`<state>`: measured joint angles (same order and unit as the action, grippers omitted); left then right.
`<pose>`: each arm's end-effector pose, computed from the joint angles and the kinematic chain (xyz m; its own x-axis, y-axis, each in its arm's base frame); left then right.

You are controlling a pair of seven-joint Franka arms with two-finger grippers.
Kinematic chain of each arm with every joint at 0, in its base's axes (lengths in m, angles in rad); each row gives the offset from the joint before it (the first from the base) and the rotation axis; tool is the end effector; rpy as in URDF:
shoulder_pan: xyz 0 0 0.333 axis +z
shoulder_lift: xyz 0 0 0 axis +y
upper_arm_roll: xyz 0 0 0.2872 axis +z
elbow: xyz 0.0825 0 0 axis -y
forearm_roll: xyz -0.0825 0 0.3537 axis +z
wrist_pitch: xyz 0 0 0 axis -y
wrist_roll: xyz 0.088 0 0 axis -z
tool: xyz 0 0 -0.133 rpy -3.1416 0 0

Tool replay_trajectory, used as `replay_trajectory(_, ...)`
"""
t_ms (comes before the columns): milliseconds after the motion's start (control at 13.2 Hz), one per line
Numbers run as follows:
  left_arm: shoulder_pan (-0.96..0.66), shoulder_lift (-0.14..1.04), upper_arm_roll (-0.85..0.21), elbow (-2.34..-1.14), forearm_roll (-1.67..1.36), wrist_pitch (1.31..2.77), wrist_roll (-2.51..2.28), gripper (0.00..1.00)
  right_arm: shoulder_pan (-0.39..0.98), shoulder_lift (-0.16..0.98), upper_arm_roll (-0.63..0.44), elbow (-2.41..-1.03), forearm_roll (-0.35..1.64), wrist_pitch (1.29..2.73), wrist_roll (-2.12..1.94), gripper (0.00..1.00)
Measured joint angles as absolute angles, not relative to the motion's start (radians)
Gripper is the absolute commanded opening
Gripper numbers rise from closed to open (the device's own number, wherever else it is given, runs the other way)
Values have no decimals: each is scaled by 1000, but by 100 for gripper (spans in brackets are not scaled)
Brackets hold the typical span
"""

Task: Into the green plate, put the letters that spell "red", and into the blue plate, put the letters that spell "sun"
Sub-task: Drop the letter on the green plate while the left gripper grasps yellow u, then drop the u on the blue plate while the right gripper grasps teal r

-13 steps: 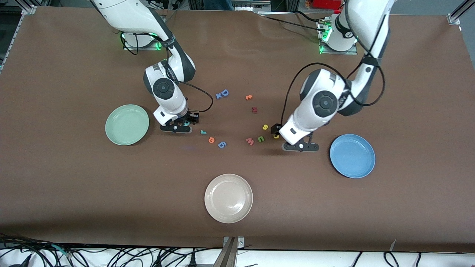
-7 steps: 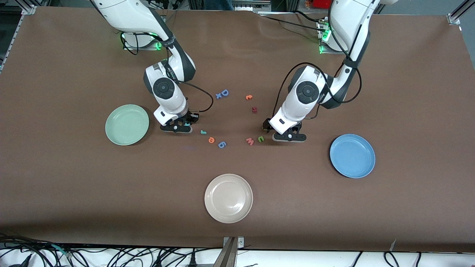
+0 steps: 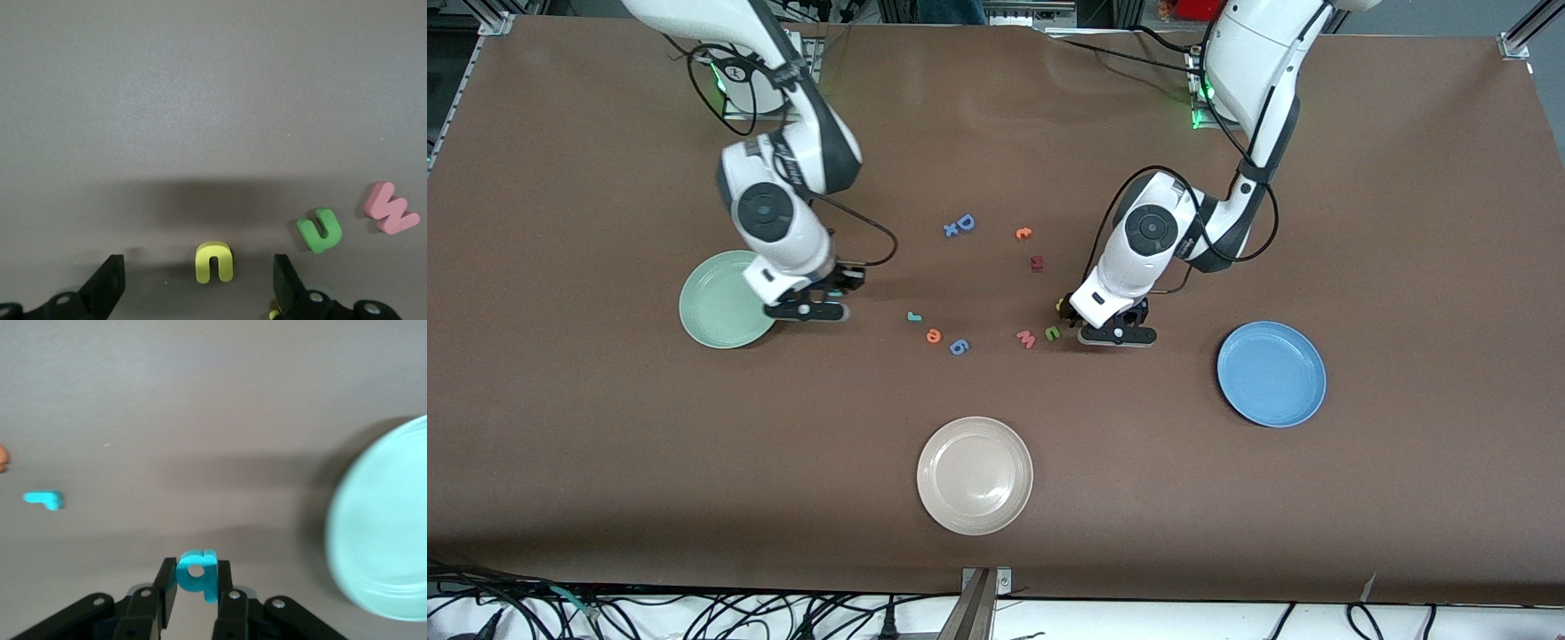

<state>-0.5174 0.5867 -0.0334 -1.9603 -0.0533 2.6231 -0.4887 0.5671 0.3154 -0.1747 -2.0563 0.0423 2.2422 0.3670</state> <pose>0.5048 -0.3094 0.1540 0.9990 -0.0088 0.0433 -0.0122 -0.9969 0.0777 0.5015 0.2095 0.2432 0.9943 -0.0015 -0.1065 0.0057 -0.9977 0.0670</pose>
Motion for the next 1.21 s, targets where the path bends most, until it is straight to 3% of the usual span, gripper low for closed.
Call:
replay_trajectory(151,-523,601,-33,-1960,-53,2631,-489,93,564,277,-259,-2057,42,2175,224,10)
replay_trajectory(302,-530,605,-31,-1960,-53,2632,-489,81,560,274,-321,-2068,42,2144,107,10)
replay_trajectory(529,-542,606,-28,-1958,-53,2632,-489,60,537,305,-361,-2094,42,2142,30,11)
replay_trajectory(680,-546,605,-24,-1957,-32,2632,-491,53,510,344,-365,-2099,42,2143,16,15)
replay_trajectory(756,-548,605,-21,-1957,-3,2632,-506,49,501,370,-365,-2099,42,2147,15,28)
replay_trajectory(832,-549,605,-21,-1957,32,2632,-535,46,495,398,-365,-2100,42,2156,15,61)
replay_trajectory(907,-551,605,-21,-1955,60,2632,-561,42,491,421,-365,-2100,42,2165,15,99)
replay_trajectory(1210,-552,605,-18,-1950,77,2632,-582,25,490,422,-364,-2085,45,2151,16,100)
